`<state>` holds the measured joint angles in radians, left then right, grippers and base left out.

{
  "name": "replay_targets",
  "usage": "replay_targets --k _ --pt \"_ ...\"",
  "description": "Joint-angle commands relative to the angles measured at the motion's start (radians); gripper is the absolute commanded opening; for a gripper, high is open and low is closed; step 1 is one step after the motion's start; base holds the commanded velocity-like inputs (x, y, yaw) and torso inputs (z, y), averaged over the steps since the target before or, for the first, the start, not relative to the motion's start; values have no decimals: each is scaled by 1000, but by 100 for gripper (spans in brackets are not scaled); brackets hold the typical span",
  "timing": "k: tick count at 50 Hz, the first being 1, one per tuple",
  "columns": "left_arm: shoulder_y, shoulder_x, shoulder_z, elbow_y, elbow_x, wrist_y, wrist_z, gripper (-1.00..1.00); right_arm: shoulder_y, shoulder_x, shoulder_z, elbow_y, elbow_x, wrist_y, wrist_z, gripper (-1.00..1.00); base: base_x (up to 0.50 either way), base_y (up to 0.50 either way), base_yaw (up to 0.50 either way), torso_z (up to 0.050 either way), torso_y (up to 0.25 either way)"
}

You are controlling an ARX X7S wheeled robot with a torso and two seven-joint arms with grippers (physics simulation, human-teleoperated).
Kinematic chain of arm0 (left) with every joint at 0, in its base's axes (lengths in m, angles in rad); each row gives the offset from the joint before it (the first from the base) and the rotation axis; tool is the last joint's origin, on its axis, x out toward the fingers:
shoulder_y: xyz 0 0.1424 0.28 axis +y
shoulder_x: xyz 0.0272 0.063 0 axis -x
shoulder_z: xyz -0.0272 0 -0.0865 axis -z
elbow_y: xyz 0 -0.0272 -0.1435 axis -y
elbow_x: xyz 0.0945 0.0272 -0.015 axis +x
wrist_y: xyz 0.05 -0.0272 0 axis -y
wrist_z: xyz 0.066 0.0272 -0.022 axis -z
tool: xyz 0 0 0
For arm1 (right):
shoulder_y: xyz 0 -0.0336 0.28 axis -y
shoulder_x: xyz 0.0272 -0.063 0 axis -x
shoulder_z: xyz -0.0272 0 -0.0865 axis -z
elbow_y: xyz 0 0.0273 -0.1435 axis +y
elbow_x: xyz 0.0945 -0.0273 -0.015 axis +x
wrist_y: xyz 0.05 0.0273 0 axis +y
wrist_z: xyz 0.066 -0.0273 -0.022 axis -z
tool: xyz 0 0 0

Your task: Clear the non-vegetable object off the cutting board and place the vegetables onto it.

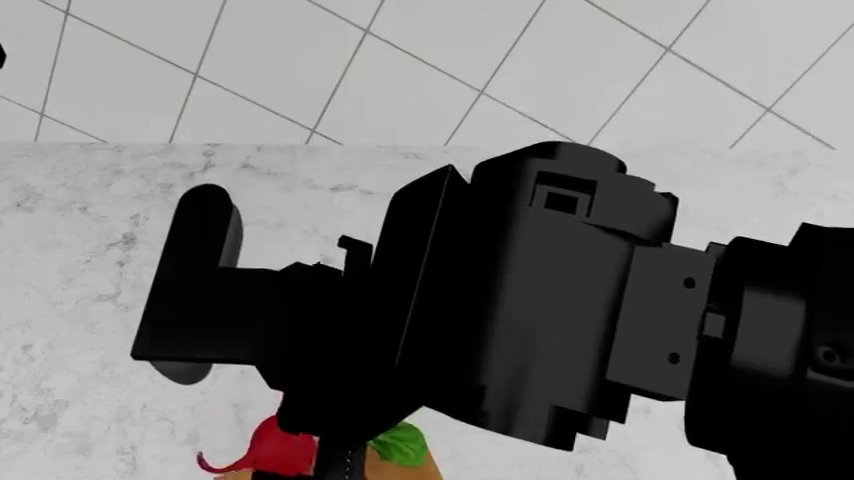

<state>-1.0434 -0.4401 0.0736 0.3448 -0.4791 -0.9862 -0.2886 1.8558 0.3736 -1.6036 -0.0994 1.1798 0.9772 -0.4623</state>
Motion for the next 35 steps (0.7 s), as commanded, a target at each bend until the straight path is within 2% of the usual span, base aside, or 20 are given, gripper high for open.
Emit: replay_targets --k 1,14,26,35 --pt "-1 19 -24 4 8 -6 38 100 7 -18 24 -2 -7 12 -30 100 0 0 0 0 0" --pt "1 6 -40 14 2 -15 31 100 74 38 44 -98 82 120 43 100 0 0 0 0 0" --pt "-6 11 -44 40 -13 -39 21 100 161 158 121 -257 327 254 271 100 0 0 0 0 0" --pt "-7 10 -45 49 -19 -44 18 100 218 213 157 -311 510 280 481 100 0 0 0 0 0"
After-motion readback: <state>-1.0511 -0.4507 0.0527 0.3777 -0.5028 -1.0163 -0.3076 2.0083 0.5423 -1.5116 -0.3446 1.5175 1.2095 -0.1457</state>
